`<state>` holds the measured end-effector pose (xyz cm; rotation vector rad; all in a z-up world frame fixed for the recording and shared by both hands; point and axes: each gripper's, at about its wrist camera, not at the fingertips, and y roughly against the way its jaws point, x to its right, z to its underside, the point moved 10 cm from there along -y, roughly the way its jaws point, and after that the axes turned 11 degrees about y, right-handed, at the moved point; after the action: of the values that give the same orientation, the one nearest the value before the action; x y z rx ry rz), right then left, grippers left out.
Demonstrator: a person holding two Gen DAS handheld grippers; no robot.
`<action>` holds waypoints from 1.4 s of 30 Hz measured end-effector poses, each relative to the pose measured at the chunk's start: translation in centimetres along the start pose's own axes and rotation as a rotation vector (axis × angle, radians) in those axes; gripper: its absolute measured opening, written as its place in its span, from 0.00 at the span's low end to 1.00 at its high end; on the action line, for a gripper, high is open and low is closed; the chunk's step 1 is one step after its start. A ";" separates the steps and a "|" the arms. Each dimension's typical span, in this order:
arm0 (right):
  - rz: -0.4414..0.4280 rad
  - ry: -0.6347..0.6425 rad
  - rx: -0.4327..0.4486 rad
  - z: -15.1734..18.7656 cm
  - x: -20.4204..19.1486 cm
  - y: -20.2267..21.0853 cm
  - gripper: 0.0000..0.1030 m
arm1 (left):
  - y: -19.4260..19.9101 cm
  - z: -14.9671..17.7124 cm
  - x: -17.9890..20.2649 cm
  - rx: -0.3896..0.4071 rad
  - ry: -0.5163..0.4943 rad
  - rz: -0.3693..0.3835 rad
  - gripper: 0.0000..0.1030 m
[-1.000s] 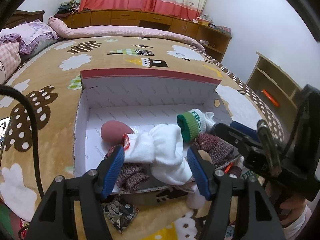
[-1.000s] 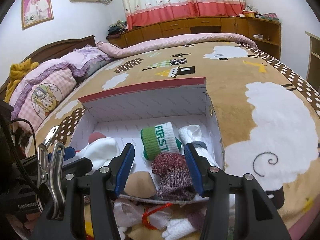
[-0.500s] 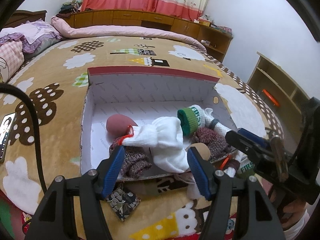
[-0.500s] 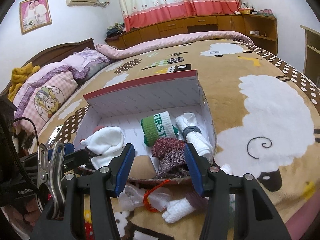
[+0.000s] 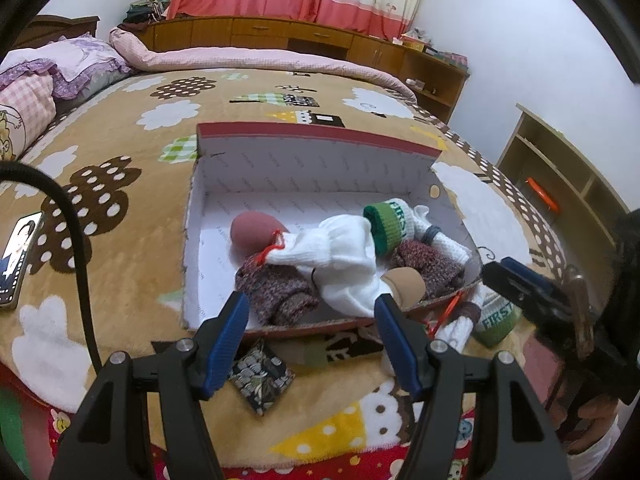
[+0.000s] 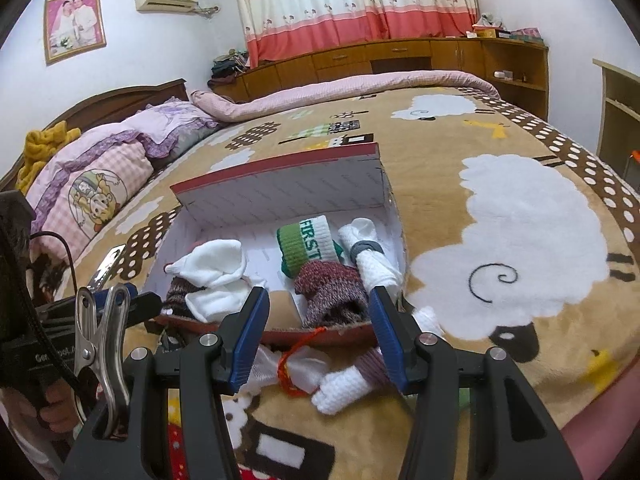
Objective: Organize soft objects
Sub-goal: 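Withdraw both open tools from the box back toward the remaining items, then grasp the patterned sachet with the left tool while the right grasps another FIRST sock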
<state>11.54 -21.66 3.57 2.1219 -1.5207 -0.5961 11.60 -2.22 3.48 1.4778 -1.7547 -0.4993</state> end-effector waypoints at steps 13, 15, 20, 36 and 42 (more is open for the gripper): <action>0.035 0.067 -0.001 2.4 0.0 2.4 0.52 | -0.2 3.6 -2.7 -0.062 0.019 -0.041 0.67; 0.040 0.080 -0.003 2.8 -0.1 2.6 0.52 | -0.6 4.2 -3.1 -0.075 0.025 -0.051 0.67; 0.055 0.110 -0.018 4.2 0.0 2.8 0.52 | -2.0 5.0 -4.0 -0.099 0.048 -0.074 0.67; 0.159 0.065 -0.103 7.9 5.0 0.8 0.57 | -4.7 5.8 -4.6 -0.108 0.039 -0.105 0.67; 0.178 0.079 -0.124 8.1 6.2 -0.8 0.57 | -5.2 6.1 -4.5 -0.112 0.024 -0.114 0.67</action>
<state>9.16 -28.25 -3.88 1.8724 -1.5657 -0.5232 10.47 -0.30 -5.41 1.5031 -1.6038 -0.6258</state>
